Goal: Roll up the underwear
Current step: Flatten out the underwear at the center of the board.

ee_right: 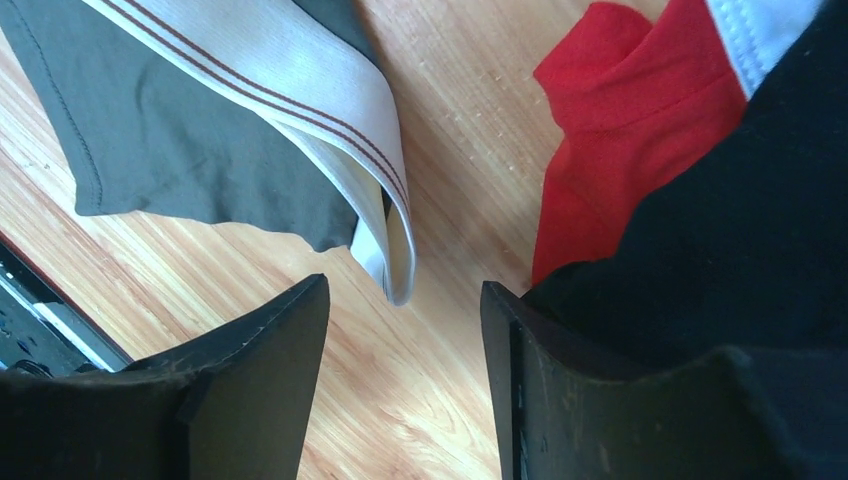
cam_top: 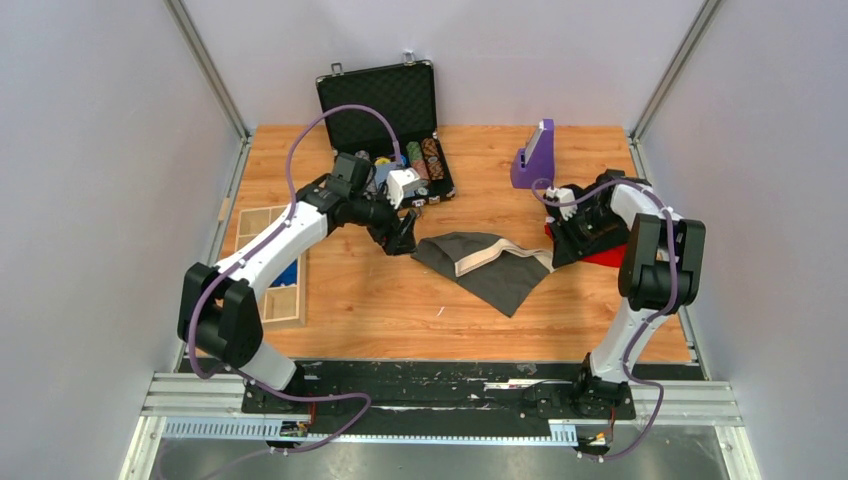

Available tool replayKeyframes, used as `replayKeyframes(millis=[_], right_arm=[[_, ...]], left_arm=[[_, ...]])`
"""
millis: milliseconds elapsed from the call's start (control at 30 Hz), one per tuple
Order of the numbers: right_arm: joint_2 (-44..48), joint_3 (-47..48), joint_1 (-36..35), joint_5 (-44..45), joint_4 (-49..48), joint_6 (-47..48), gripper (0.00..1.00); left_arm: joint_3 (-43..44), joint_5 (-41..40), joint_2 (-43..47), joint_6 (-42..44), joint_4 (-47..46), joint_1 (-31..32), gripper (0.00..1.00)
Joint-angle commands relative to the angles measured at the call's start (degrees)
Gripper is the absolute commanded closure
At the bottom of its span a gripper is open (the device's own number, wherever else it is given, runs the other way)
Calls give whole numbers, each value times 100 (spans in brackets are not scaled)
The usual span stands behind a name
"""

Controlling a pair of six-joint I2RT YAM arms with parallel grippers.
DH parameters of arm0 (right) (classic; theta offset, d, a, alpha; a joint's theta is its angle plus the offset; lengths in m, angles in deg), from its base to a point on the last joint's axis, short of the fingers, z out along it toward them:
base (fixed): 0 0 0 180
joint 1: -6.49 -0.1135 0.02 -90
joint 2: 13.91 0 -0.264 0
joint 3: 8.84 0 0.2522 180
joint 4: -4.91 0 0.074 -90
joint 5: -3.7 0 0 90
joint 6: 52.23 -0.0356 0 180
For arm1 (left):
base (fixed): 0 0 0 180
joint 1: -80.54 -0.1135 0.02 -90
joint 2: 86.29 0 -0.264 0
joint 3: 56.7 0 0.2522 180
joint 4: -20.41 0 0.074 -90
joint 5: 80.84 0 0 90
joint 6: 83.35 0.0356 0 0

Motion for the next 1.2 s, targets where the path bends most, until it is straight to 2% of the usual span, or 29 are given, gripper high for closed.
replayKeyframes(millis=[0,67,167,233,333,433,500,633,800,867,967,1167], right_arm=[[-183,78,32,-81,139,466,45],[-274,83,32,-144,203,542,48],[-342,78,32,-265,267,661,51],[-385,72,31,-332,267,698,57],[-452,101,32,-435,266,658,75],[-380,62,32,-521,267,641,94],[-330,50,32,-609,267,590,99],[-247,98,32,-788,272,439,100],[-205,136,28,-806,281,275,100],[-178,140,32,-830,292,237,100],[-177,185,32,-845,341,184,100],[-112,199,32,-885,406,137,100]], left_arm=[[217,-172,-54,163,-210,154,10],[221,-276,-144,110,-386,281,12],[174,-842,-295,91,-713,648,13],[86,-1201,-375,168,-1054,885,13],[-94,-1561,-483,256,-1759,1166,14],[-113,-1554,-701,361,-2030,1304,15],[-99,-1422,-813,598,-2100,1387,16],[-164,-1239,-945,1196,-2120,1650,17],[-513,-1218,-1062,1897,-2394,1955,31],[-634,-1214,-1134,2229,-2514,1966,33],[-751,-1218,-1242,3009,-2610,1966,34],[-866,-1158,-1351,3687,-3029,1968,33]])
